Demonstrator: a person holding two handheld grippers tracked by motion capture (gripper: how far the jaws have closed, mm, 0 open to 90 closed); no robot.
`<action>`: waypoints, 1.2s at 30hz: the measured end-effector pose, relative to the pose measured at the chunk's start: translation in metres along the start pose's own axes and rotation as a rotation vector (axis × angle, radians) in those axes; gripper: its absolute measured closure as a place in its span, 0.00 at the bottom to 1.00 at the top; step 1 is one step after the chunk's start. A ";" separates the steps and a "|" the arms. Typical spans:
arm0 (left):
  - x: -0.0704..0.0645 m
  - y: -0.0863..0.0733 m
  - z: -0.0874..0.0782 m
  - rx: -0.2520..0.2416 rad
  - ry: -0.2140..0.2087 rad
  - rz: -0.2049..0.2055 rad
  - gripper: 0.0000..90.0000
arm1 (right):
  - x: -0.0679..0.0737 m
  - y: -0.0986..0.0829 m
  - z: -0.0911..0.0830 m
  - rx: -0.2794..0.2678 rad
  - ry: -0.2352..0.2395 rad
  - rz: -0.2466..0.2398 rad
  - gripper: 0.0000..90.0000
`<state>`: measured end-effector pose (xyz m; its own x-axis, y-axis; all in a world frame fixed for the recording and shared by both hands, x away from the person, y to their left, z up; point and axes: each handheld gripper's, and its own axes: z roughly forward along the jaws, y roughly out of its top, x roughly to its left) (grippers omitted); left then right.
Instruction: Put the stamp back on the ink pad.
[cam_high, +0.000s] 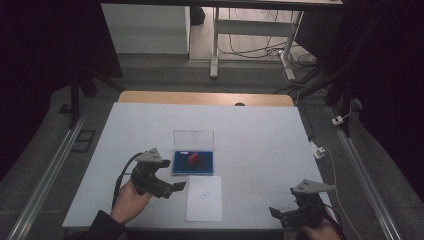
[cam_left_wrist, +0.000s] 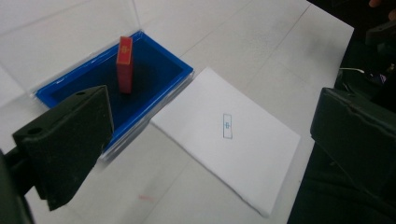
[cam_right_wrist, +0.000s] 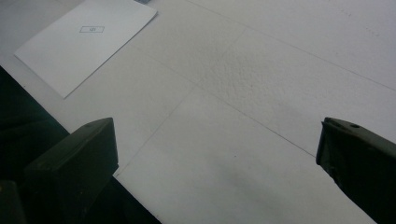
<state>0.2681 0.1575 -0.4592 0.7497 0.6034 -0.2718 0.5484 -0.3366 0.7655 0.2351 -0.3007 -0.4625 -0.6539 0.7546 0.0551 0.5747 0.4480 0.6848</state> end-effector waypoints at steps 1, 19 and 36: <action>0.000 -0.002 -0.003 -0.007 0.003 -0.006 0.00 | 0.000 0.000 0.000 0.000 0.000 0.000 0.00; -0.003 -0.043 -0.052 -0.050 0.058 -0.078 0.00 | 0.000 0.000 0.000 -0.006 -0.004 0.006 0.00; -0.005 -0.091 -0.093 -0.033 0.202 -0.150 0.00 | 0.000 0.000 -0.001 -0.009 -0.003 0.005 0.00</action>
<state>0.1800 0.2527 -0.4737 0.5700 0.7781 -0.2640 0.6329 -0.2109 0.7449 0.2348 -0.3010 -0.4622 -0.6497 0.7581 0.0562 0.5735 0.4402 0.6909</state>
